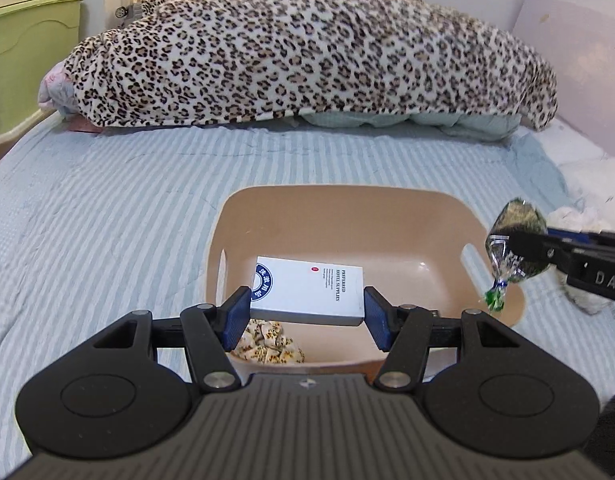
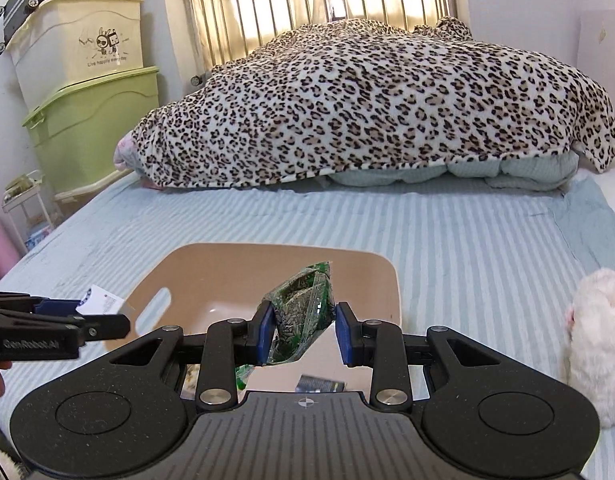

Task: Organize objects
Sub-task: 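Carry both items over the basket and release them inside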

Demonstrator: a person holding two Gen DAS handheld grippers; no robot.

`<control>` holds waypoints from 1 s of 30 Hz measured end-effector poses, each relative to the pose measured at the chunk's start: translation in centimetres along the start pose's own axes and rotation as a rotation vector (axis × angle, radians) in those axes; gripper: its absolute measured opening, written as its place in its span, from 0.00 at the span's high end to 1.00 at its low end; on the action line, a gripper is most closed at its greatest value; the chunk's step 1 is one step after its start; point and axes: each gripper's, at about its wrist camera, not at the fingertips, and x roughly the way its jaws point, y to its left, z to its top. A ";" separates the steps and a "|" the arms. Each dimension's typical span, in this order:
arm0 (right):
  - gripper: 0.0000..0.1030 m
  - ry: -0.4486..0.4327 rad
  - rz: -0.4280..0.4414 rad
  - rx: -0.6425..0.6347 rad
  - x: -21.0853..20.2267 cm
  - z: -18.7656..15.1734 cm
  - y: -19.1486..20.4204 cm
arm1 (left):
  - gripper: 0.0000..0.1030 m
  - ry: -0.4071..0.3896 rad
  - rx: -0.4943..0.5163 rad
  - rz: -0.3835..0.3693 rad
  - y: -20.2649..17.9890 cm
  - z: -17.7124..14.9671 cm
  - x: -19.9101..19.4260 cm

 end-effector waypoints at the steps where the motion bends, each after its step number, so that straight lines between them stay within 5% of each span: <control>1: 0.71 0.001 -0.003 -0.001 0.5 0.1 0.0 | 0.41 0.008 0.010 0.009 -0.2 0.1 0.7; 14: 0.71 0.119 -0.056 -0.014 7.7 -2.0 -0.3 | 0.40 0.136 0.059 0.078 -1.2 -1.1 8.2; 21: 0.69 0.188 -0.068 -0.028 9.3 -3.3 -0.2 | 0.40 0.160 0.059 0.080 -1.1 -1.3 8.6; 26: 0.39 0.165 -0.073 -0.058 8.0 -3.2 0.6 | 0.22 0.113 0.035 0.102 -1.0 -0.7 6.5; 30: 0.23 0.134 -0.066 -0.030 6.1 -2.5 0.8 | 0.21 0.087 0.035 0.098 -0.9 -0.6 4.3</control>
